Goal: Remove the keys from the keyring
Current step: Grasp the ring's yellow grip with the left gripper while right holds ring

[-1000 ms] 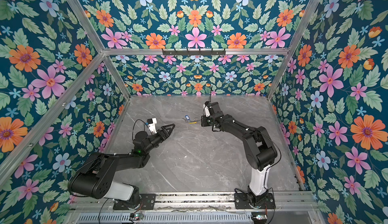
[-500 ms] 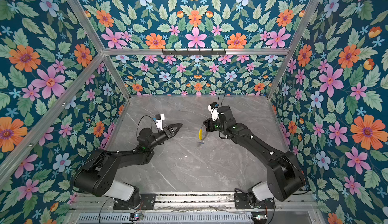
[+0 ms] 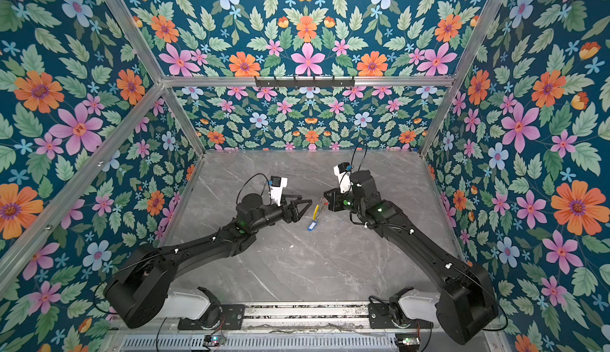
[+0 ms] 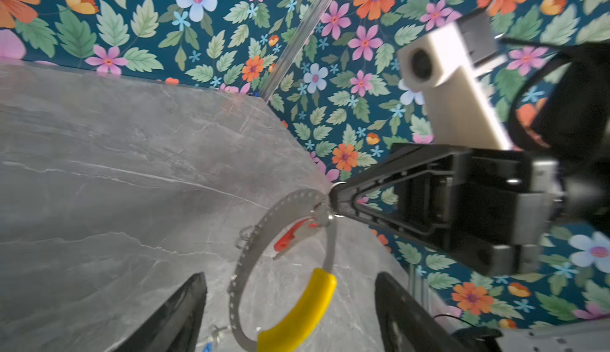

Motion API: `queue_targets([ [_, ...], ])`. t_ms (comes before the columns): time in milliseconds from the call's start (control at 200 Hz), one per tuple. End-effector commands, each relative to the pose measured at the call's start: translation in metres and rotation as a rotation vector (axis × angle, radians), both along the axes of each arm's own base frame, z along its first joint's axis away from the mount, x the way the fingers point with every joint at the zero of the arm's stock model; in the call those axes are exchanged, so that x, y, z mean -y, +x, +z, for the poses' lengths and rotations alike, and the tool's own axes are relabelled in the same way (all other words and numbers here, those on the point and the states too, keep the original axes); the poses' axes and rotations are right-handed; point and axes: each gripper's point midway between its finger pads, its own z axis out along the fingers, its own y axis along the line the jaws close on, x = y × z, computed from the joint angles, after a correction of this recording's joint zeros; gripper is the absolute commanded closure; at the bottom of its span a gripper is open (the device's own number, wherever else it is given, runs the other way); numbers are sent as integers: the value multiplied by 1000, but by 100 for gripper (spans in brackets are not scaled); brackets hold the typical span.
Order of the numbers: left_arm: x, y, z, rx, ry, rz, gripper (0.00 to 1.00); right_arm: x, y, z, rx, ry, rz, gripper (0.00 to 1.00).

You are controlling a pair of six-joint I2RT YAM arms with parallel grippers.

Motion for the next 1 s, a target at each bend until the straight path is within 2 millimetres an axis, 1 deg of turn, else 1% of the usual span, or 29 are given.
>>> queue_targets([
  [0,3,8,-16,31,104,31,18,-2,-2,4,9,-2,-12,100],
  [135,17,6,-16,46,118,-2,21,-3,-5,9,16,8,-12,100],
  [270,24,-2,-12,69,107,-34,20,-1,-7,14,28,16,-25,100],
  [345,21,-3,-9,77,105,-18,20,0,-7,14,27,16,-37,100],
  [390,16,-3,-6,87,102,8,20,1,-7,13,25,14,-45,100],
  [485,2,-5,7,128,88,57,19,3,-7,13,26,9,-63,100],
  [540,-2,-10,16,155,77,53,16,3,-7,14,31,6,-69,100],
  [640,6,-22,22,185,73,-8,14,0,-7,16,34,8,-64,100],
  [690,11,-24,20,188,86,-25,14,-1,-7,16,36,9,-64,100],
  [730,15,-25,14,181,103,-34,14,-1,-7,18,39,13,-64,100],
  [820,21,-23,7,169,118,-37,17,-2,-7,19,39,14,-61,100],
  [905,26,-21,3,162,133,-47,24,-4,-8,20,38,19,-55,100],
  [995,31,-23,3,161,132,-74,34,-4,-9,22,42,21,-54,100],
])
